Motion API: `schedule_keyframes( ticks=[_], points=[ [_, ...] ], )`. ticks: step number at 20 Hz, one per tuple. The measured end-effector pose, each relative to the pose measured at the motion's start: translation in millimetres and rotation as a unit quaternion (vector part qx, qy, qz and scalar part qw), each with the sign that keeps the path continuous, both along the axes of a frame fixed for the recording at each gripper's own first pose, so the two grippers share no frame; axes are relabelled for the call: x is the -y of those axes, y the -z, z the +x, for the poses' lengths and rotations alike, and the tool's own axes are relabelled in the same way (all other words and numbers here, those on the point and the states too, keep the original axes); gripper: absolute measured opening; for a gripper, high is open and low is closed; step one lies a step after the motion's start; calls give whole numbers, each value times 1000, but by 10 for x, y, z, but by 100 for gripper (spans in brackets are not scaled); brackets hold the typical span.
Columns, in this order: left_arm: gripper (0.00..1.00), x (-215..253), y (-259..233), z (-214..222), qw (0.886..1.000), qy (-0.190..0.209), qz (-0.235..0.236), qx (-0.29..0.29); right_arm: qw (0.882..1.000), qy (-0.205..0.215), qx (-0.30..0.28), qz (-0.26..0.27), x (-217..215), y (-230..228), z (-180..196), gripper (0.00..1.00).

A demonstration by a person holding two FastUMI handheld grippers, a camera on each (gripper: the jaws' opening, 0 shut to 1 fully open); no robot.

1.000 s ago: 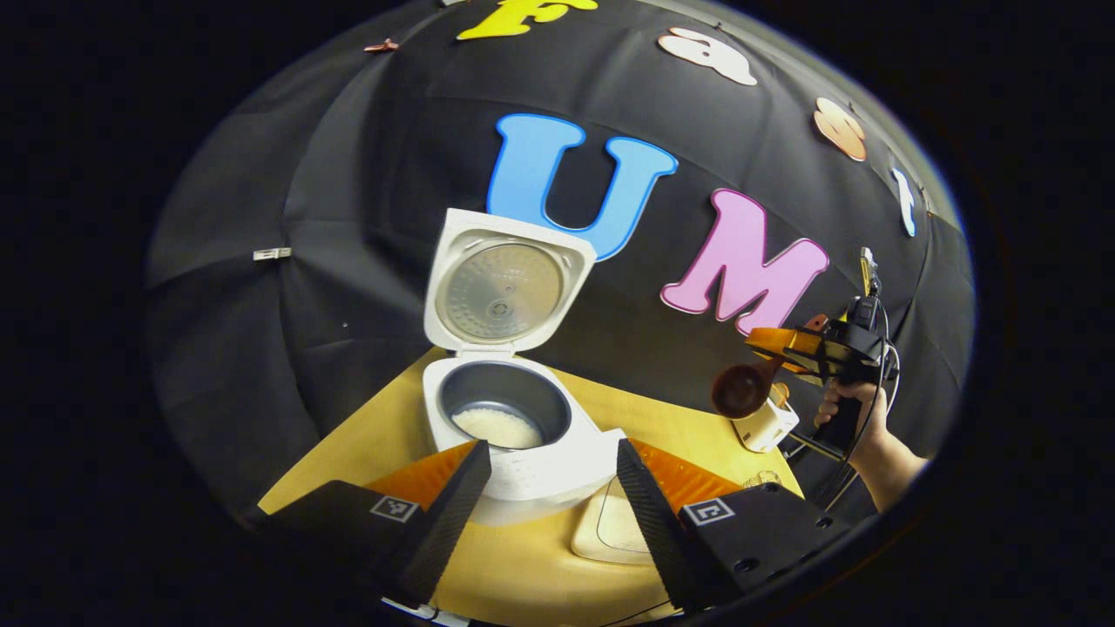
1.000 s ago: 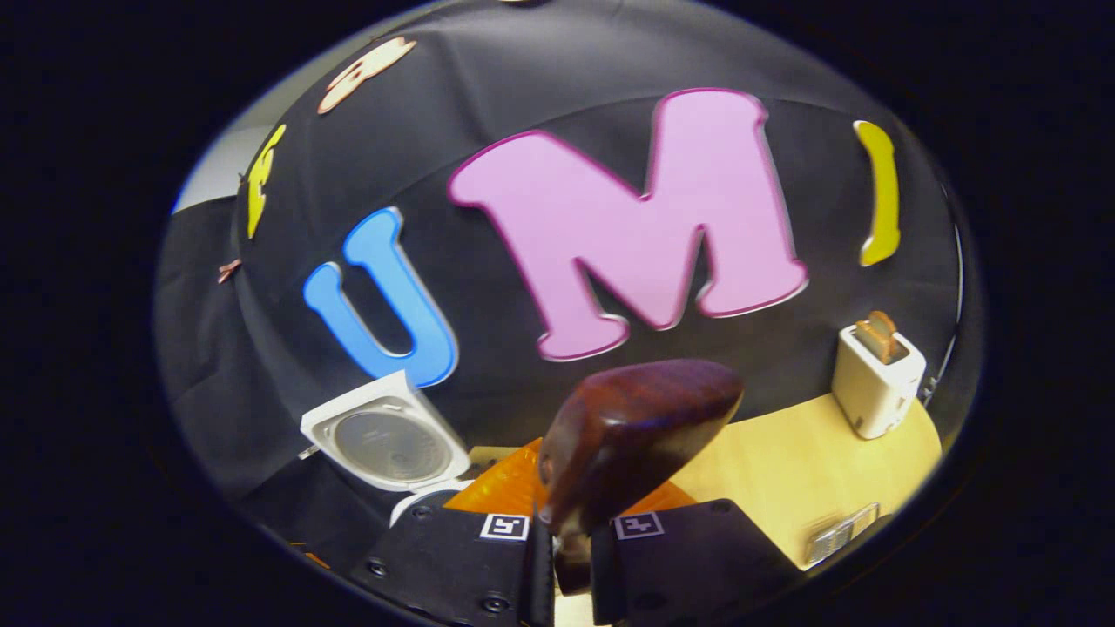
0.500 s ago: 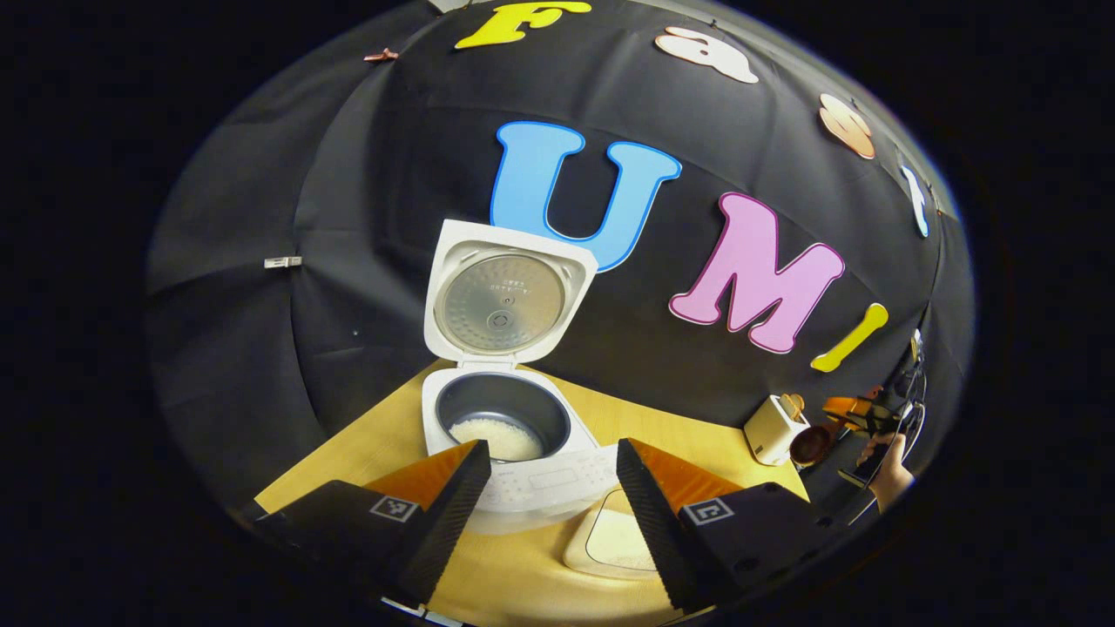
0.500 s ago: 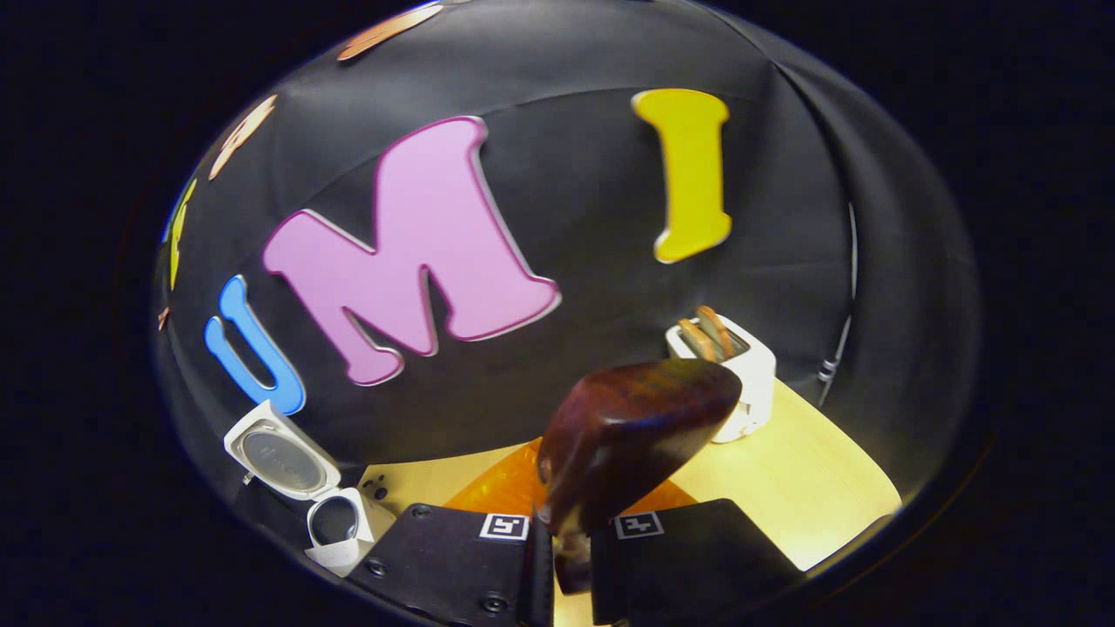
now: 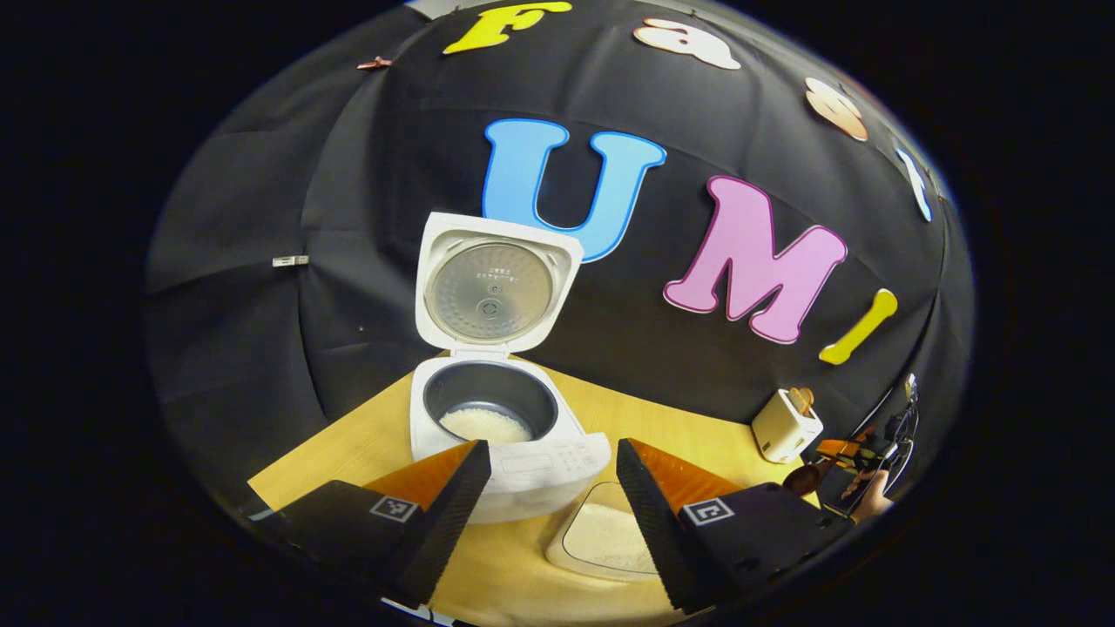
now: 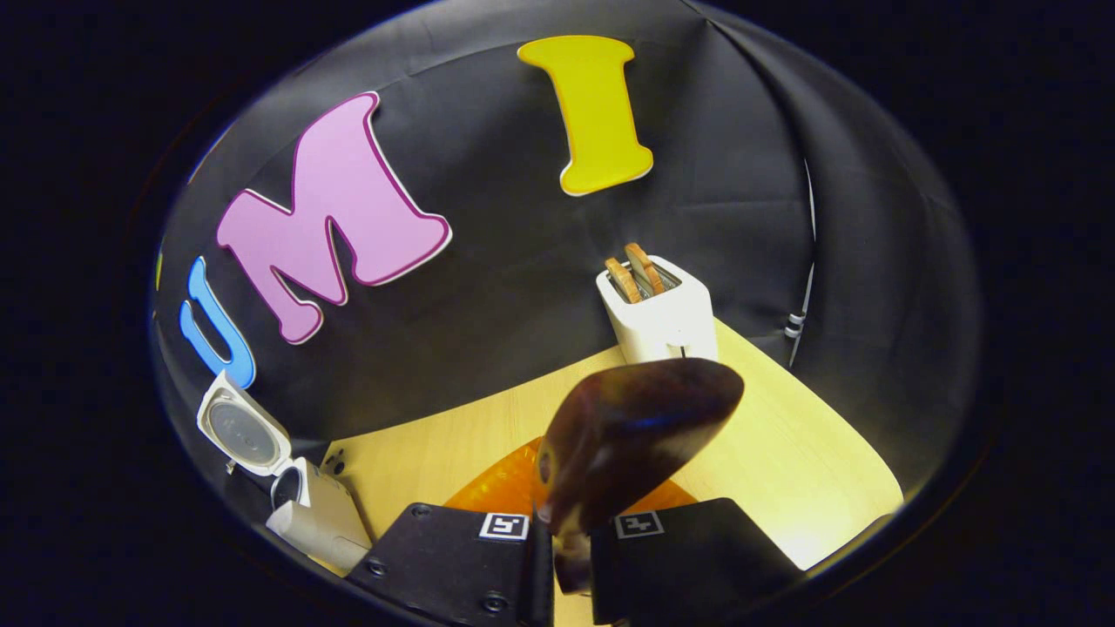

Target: Close the left gripper, press the button to open the rice cooker; take a wooden spoon from the chopstick holder with the right hand, scoop a spoonful of rice and pour it into the rice cooker, then put the wooden spoon back into the chopstick holder.

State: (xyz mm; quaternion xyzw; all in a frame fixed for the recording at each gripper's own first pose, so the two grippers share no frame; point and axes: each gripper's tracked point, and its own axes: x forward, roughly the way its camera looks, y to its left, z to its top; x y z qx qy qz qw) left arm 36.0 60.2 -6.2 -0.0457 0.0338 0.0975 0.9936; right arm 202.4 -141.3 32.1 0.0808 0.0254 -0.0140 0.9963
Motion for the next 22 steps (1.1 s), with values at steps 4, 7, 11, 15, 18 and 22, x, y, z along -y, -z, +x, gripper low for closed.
schedule_keyframes(
  ticks=[4, 7, 11, 15, 18, 22],
  points=[
    [94, 106, 40, -51, 1000, 0, 3, -6, 1000, 2, -19, 3, 64, 218, 86, 21],
    [94, 118, 112, -73, 1000, -4, 4, -16, 999, 13, -31, -22, 122, 390, 161, 21],
    [94, 169, 98, -121, 1000, -5, 17, -18, 998, 15, -50, -27, 122, 585, 240, 21],
    [94, 137, 110, -169, 999, -20, 12, -22, 997, 22, -71, -25, 120, 788, 299, 21],
    [94, 100, 93, -215, 999, -29, 7, -19, 997, 21, -71, -20, 104, 796, 289, 11],
    [94, 59, 48, -224, 999, -39, -6, -13, 997, 14, -77, -23, 99, 791, 230, 32]
  ],
)
